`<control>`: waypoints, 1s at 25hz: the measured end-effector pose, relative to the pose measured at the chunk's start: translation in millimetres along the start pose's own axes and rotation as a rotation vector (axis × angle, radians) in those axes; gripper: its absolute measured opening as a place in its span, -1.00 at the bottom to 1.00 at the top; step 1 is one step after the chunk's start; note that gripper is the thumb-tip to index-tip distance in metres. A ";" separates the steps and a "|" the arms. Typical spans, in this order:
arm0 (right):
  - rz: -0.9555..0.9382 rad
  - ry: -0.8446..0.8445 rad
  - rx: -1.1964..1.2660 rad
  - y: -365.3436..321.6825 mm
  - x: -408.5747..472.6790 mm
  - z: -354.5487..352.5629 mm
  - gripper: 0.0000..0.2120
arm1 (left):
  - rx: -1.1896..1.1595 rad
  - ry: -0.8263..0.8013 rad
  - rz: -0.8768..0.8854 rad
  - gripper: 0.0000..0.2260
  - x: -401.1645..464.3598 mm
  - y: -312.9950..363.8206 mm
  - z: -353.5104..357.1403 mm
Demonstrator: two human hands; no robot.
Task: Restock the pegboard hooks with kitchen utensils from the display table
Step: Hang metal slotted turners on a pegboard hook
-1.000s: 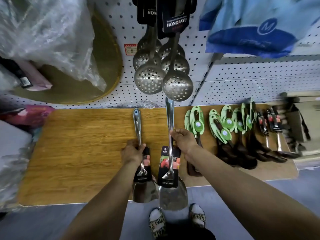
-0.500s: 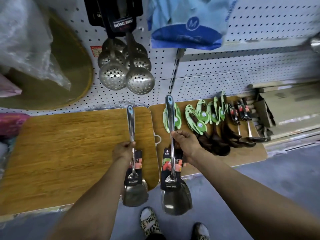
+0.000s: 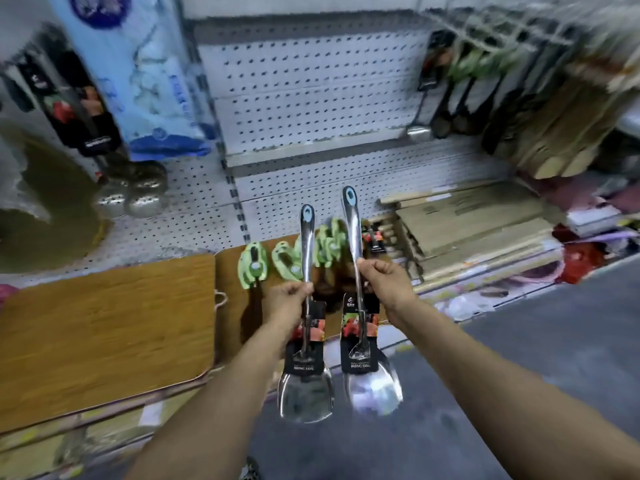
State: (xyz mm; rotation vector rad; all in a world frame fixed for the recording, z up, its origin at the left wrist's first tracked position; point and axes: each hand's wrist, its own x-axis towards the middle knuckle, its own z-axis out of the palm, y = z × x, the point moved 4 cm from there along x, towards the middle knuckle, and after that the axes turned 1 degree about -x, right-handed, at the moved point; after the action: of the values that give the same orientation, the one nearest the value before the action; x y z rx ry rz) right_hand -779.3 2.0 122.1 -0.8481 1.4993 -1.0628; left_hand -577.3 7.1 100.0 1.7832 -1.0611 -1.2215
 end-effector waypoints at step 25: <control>-0.458 0.377 -0.045 -209.6 114.9 -553.0 -0.78 | 0.131 -0.165 0.604 -0.88 -45.7 370.5 521.6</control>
State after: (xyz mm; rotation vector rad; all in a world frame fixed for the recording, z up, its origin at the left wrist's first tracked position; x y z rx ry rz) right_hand -1349.3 -76.1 301.0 -1.0996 1.6841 -1.5993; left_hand -1167.3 -156.6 291.1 1.3109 -1.6553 -0.9408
